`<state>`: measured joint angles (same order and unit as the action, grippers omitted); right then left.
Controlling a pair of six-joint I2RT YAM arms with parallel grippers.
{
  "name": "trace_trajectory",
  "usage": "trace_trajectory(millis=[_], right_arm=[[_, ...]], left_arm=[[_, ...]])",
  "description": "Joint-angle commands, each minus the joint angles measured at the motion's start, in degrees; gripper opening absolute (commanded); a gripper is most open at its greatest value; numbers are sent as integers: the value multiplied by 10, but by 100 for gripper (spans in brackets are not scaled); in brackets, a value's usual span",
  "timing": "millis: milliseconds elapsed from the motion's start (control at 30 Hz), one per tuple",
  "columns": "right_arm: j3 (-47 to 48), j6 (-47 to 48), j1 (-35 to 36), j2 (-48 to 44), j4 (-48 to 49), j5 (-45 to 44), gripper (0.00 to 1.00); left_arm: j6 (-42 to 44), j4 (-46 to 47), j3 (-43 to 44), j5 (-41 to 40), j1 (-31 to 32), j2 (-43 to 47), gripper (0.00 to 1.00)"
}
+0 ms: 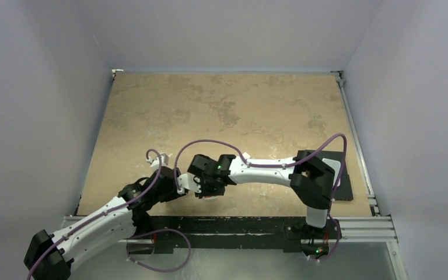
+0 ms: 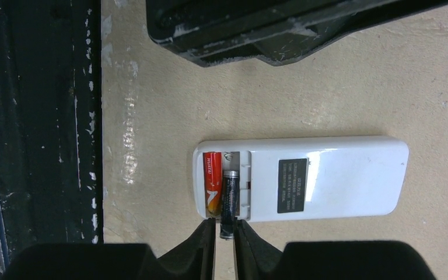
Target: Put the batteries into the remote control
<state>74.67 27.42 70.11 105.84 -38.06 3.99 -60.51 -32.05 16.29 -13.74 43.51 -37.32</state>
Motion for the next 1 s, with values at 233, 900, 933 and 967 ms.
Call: trace_trajectory(millis=[233,900,933,967], right_arm=[[18,-7,6,7,4,-18,26],[-70,-181,6,-144,105,-94,28],[-79,-202,5,-157,115,-110,27],[-87,-229,4,-167,124,-122,27]], left_arm=[[1,14,24,-2,-2,0,63],[18,54,15,34,-1,-31,61],[19,58,13,36,-1,-33,61],[20,63,10,40,-1,-35,61]])
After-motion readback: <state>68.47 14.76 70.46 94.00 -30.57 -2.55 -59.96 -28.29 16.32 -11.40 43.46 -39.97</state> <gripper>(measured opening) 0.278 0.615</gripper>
